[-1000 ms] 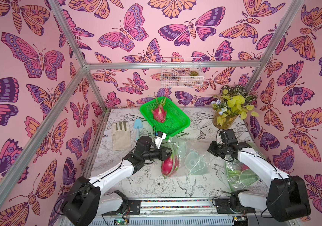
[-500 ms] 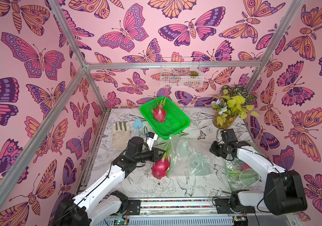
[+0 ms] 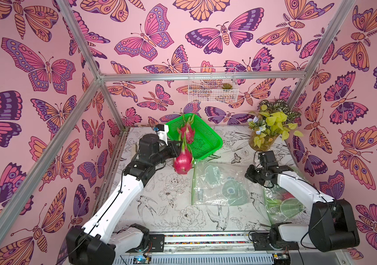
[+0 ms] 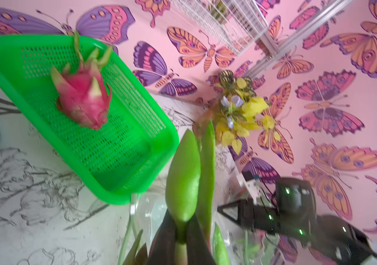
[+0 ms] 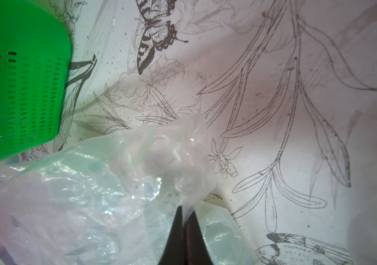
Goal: Open the zip-top bag and take out the dragon fruit
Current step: Place the dragon fruit in the basket.
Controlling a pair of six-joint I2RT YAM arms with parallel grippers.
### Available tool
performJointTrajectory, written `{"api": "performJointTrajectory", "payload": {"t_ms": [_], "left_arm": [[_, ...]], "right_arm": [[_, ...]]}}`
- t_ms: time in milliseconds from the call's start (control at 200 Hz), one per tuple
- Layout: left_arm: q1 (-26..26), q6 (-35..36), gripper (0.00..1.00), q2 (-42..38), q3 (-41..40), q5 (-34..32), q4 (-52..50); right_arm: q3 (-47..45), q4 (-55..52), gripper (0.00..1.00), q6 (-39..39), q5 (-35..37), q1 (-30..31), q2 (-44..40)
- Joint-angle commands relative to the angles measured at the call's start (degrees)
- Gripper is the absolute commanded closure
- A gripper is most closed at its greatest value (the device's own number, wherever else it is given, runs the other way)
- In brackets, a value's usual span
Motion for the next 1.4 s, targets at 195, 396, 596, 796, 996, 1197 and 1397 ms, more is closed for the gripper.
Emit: {"api": "performJointTrajectory", "payload": {"t_ms": [195, 396, 596, 796, 996, 1197, 1397], "left_arm": [[-0.3, -1.9, 1.00, 23.5, 16.3, -9.2, 10.8], [-2.8, -0.4, 1.00, 34.2, 19.8, -16.0, 18.8], [-5.0, 4.8, 1.00, 46.8, 30.1, -12.5, 20.4], [-5.3, 8.2, 1.00, 55.9, 37.7, -9.3, 19.7], [-4.3, 10.4, 1.00, 60.3, 41.9, -7.5, 17.2], [-3.3, 11.6, 0.90, 62.5, 43.1, -5.7, 15.2], [-2.7, 13.7, 0.65, 61.3, 42.8, -3.7, 12.9]], "right_arm": [[1.2, -1.3, 1.00, -3.7, -1.0, 1.3, -0.3], [2.4, -1.9, 1.00, -4.9, -0.1, 3.1, 0.1], [4.4, -2.4, 1.00, -4.5, 0.9, 6.2, 1.0], [4.3, 0.6, 1.00, -0.2, 1.7, 10.2, 1.1], [3.7, 5.6, 1.00, 7.7, 3.8, 15.4, 3.1], [3.2, 13.4, 1.00, 15.4, 4.8, 21.3, 5.9], [3.5, 17.8, 1.00, 19.7, 8.5, 26.0, 8.1]]}}
